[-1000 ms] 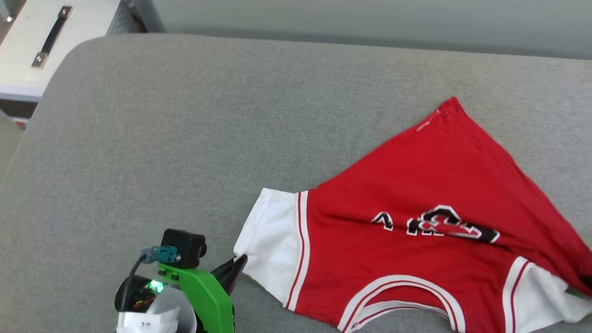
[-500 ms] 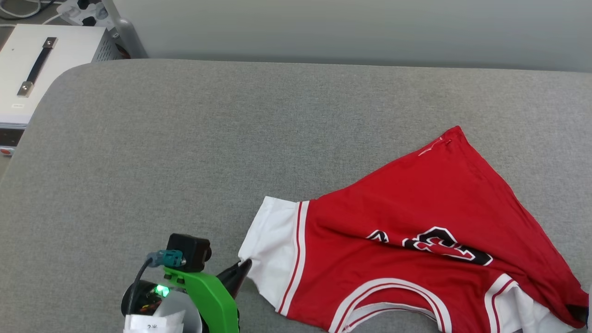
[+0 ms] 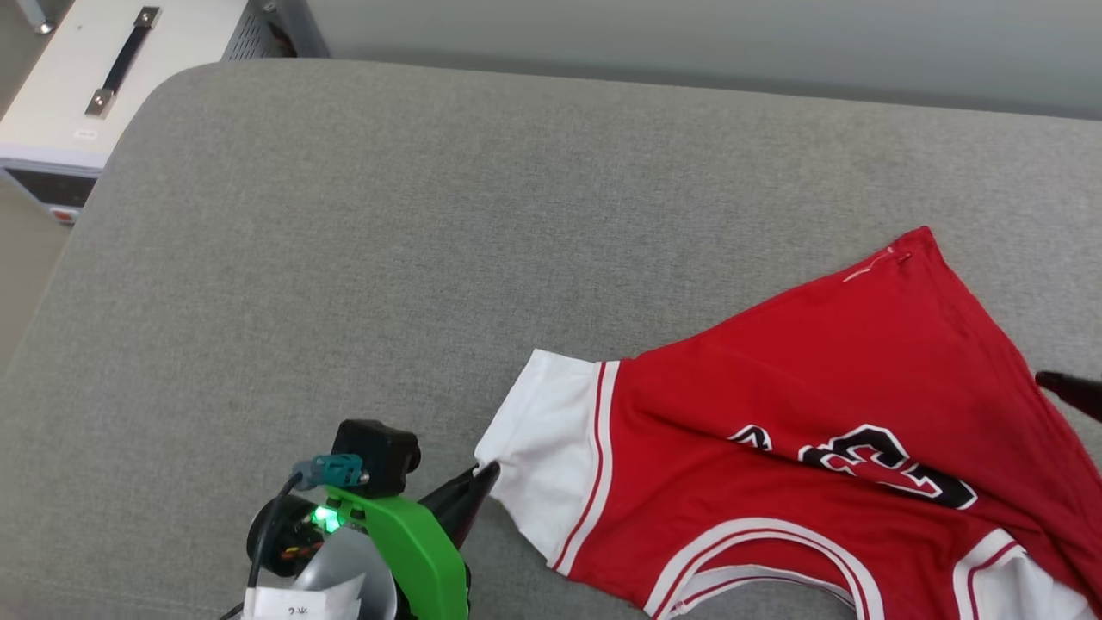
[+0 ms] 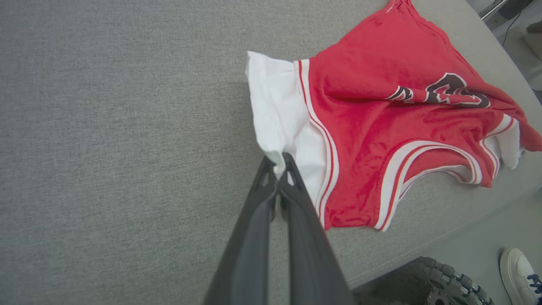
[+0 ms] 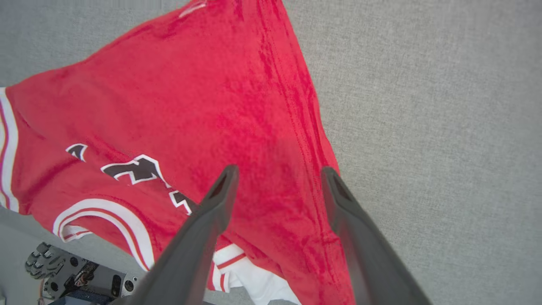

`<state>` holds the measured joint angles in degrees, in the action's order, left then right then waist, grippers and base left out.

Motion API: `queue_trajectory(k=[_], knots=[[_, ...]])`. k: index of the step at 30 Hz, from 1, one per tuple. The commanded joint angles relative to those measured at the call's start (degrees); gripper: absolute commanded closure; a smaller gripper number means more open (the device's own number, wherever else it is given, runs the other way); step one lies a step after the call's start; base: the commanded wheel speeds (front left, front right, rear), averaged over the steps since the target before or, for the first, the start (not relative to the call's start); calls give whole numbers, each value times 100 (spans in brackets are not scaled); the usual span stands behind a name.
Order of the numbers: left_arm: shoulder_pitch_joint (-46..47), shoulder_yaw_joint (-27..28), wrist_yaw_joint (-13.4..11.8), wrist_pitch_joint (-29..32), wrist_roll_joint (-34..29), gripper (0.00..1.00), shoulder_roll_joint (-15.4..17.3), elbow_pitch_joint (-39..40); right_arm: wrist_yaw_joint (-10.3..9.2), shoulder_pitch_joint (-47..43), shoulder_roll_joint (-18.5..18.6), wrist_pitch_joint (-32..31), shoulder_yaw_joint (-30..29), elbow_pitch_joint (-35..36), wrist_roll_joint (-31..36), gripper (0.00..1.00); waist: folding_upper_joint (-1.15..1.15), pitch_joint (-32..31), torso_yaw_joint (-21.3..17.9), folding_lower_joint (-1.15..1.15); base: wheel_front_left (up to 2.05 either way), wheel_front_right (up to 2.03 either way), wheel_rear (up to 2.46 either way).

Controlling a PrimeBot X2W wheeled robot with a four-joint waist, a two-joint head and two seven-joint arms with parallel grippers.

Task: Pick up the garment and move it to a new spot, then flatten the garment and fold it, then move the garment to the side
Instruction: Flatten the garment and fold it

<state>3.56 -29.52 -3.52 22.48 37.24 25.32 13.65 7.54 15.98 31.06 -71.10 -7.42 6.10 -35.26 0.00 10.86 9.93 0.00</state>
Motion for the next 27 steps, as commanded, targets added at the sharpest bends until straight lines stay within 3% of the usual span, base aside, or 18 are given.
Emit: queue_trajectory(k=[1, 15, 27], knots=[[137, -13, 25, -8, -69, 100, -20, 31, -5, 230, -31, -72, 62, -41, 123, 0, 0, 334, 307, 0, 0, 0, 0], [627, -231, 209, -233, -186, 100, -352, 19, -5, 2051, 238, -40, 501, -1522, 1015, 0, 0, 1340, 1179, 0, 0, 0, 0], [776, -334, 301, -432, -184, 100, -533, -212, -5, 2193, 512, 51, 1026, -2198, 1192, 0, 0, 1532, 1433, 0, 0, 0, 0]])
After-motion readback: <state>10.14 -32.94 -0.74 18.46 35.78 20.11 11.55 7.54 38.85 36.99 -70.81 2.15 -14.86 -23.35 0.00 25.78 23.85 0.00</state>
